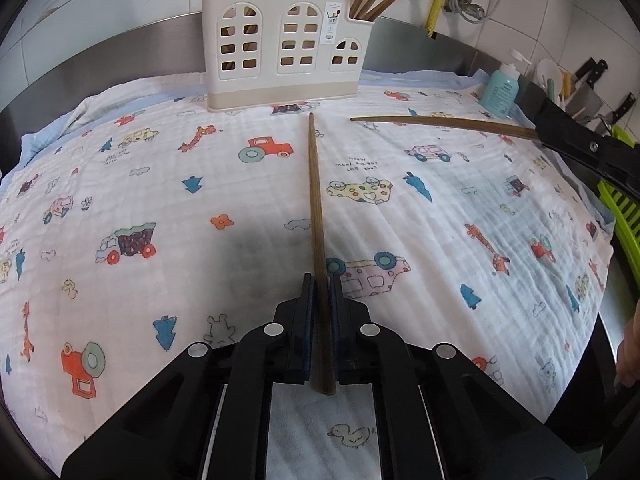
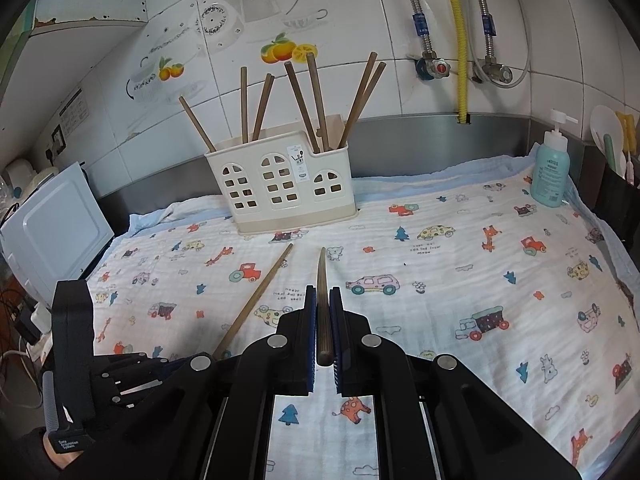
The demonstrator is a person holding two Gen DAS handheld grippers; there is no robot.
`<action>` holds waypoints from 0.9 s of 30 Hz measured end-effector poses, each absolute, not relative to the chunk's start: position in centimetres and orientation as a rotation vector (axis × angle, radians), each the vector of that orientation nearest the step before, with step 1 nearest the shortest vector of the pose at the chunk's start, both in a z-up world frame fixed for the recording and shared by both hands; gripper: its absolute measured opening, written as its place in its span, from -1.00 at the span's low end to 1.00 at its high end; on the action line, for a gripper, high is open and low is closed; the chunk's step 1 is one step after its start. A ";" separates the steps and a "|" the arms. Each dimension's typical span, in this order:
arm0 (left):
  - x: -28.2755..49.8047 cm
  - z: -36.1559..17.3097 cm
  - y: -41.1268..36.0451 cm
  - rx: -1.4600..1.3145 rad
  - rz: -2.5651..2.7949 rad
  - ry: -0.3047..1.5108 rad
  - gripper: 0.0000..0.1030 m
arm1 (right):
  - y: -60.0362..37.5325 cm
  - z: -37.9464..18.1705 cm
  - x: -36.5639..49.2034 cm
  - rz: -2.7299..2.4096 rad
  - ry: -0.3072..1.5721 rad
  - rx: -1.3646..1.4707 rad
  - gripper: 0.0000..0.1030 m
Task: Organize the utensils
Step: 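Close the left gripper on a chopstick while the right gripper grasps the other, then lift both grippers' chopsticks upright over the cream holder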
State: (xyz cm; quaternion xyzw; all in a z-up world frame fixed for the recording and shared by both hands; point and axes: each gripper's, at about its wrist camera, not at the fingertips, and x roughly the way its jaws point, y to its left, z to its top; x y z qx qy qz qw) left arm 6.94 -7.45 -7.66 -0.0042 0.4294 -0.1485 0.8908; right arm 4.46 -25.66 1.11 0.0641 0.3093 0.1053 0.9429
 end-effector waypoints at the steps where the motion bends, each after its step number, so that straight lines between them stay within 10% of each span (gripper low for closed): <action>1: 7.0 -7.4 -7.3 -0.014 -0.307 0.884 -0.88 | -25.7 1.2 4.4 0.216 0.627 0.130 -0.87; 27: 8.5 3.0 -4.6 -0.036 -0.368 0.589 -0.89 | -25.2 7.7 7.0 0.325 0.563 0.066 -0.87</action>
